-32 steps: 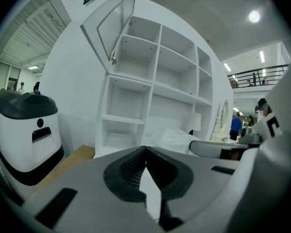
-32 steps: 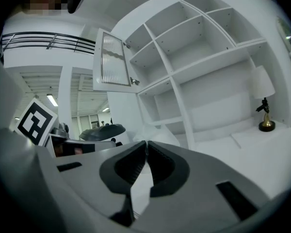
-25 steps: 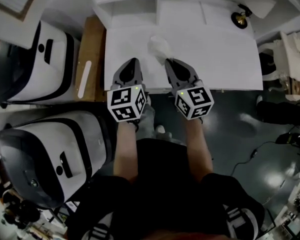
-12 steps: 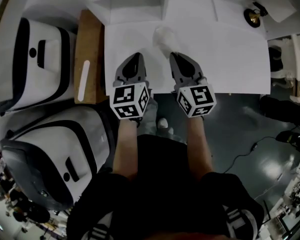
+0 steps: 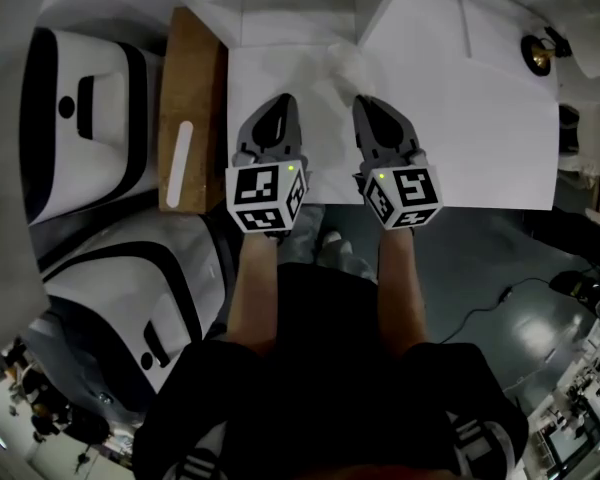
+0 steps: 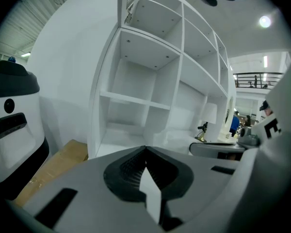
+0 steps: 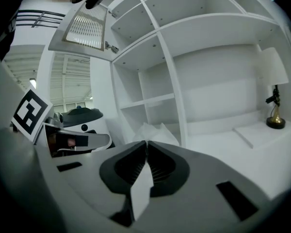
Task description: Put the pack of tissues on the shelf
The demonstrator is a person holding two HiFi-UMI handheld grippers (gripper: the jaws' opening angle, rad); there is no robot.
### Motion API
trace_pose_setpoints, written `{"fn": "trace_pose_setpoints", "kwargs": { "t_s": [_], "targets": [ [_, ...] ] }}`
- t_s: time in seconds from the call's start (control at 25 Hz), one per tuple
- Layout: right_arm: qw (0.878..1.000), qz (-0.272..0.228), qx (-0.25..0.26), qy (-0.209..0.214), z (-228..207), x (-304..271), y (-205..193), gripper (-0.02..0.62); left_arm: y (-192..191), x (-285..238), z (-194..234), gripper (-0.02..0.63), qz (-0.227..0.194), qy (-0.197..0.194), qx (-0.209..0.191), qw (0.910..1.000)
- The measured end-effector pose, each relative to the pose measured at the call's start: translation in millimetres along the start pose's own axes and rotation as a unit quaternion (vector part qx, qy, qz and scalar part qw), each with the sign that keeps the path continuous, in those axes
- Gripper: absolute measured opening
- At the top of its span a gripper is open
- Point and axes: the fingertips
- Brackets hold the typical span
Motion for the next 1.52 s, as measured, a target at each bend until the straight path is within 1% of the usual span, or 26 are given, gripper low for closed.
{"fn": "trace_pose_setpoints", "kwargs": {
  "t_s": [0.2,0.52,0.72,0.88,1.12,1.32,1.52],
  "targets": [
    [1.000,0.006,0.007,-0.004,3,-26,-5,0.020,-10,-14,27,0.011,0.010,0.006,-0.029,0.9995],
    [1.000,0.018,0.019,-0.011,-10,-65,-12,0.020,-24,-39,43,0.011,0.022,-0.005,-0.033,0.9992],
    [0.999,0.022,0.026,-0.011,-15,-85,-16,0.020,-35,-45,51,0.011,0.030,-0.007,-0.024,0.9992],
    [0.999,0.025,0.021,-0.012,-21,-100,-18,0.020,-41,-46,56,0.011,0.036,-0.001,-0.022,0.9991],
    [0.999,0.029,0.027,-0.003,-23,-127,-20,0.020,-48,-51,59,0.011,0.046,0.000,-0.019,0.9988],
    [0.999,0.028,0.029,-0.005,-31,-151,-23,0.020,-53,-50,59,0.011,0.045,0.004,-0.010,0.9989],
    [0.999,0.017,0.039,-0.004,-34,-170,-19,0.020,-65,-41,58,0.011,0.060,0.007,-0.004,0.9982]
  ]
}}
Point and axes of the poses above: the fingertips, and each gripper's own axes: x backward along the fingers, z to its left, y out of its top, and after that the axes turned 14 degrees about -x, right-handed
